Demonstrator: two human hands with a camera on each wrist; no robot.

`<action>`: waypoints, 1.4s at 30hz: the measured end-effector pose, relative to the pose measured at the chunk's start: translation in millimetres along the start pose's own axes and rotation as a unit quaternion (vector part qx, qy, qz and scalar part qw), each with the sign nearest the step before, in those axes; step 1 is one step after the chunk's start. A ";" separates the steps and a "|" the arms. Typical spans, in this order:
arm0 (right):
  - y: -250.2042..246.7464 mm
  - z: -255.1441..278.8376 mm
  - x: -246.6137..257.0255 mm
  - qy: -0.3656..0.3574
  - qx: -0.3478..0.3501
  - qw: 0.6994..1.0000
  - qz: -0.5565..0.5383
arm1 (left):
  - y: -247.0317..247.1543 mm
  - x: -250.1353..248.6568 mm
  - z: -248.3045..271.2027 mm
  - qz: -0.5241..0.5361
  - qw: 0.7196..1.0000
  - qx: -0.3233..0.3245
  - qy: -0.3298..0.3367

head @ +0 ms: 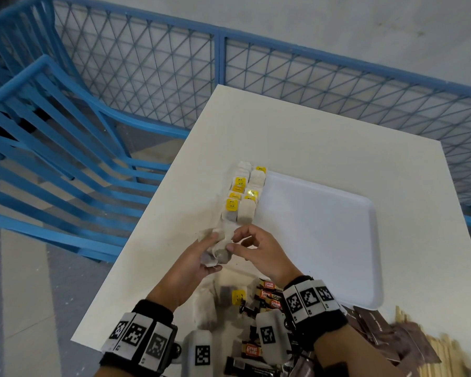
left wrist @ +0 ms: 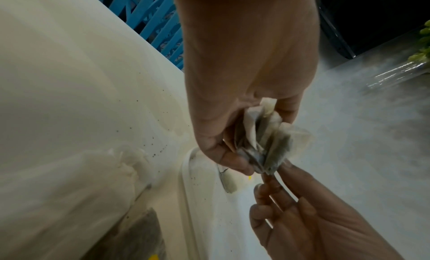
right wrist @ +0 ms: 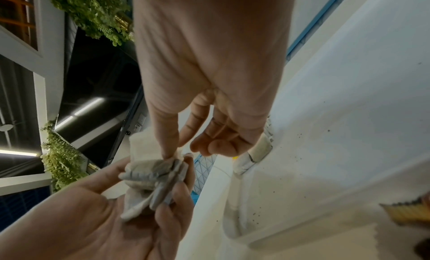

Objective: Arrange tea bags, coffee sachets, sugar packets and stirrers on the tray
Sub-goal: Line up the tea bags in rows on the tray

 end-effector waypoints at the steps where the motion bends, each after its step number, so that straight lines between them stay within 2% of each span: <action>1: 0.7 0.7 -0.6 0.001 0.002 1.000 -0.006 | -0.8 -1.1 0.2 0.000 1.000 -0.006 0.004; 6: 5.7 5.6 1.8 0.005 0.021 0.993 -0.117 | -13.5 -6.4 0.5 -0.002 0.998 -0.062 0.027; 10: 0.7 5.5 -4.7 0.027 0.010 0.985 -0.169 | -15.3 -5.6 -0.2 0.021 0.998 -0.043 0.029; 16: 5.7 5.2 -10.0 0.033 0.014 0.990 -0.138 | 0.3 -12.5 4.0 -0.034 0.996 0.021 0.075; 21: 18.3 6.6 -16.8 0.062 0.069 0.985 -0.147 | -18.8 -12.6 2.8 -0.008 0.996 -0.048 0.081; 34: 32.6 -15.4 -14.2 0.078 0.142 0.987 -0.005 | -40.6 -7.4 -0.1 -0.012 0.994 -0.092 0.060; 36: 25.6 -23.7 -17.6 0.083 0.110 0.990 0.011 | -46.4 -8.5 0.1 0.000 0.992 -0.112 0.061; 39: 0.3 -37.7 -25.7 0.093 0.006 0.995 0.047 | -56.3 -8.6 0.1 0.015 0.989 -0.137 0.058; 42: -21.1 -45.8 -34.2 0.114 -0.093 0.989 0.023 | -58.4 -7.9 -1.0 0.055 0.988 -0.134 0.047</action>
Point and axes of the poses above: each hand's wrist, its own z-axis away from the middle knuckle, its own y-axis out of the palm, x = y × z, the point moved 10 cm from there along -z, towards the middle knuckle, and after that the axes turned 6 degrees about z, right-handed, at the moved point
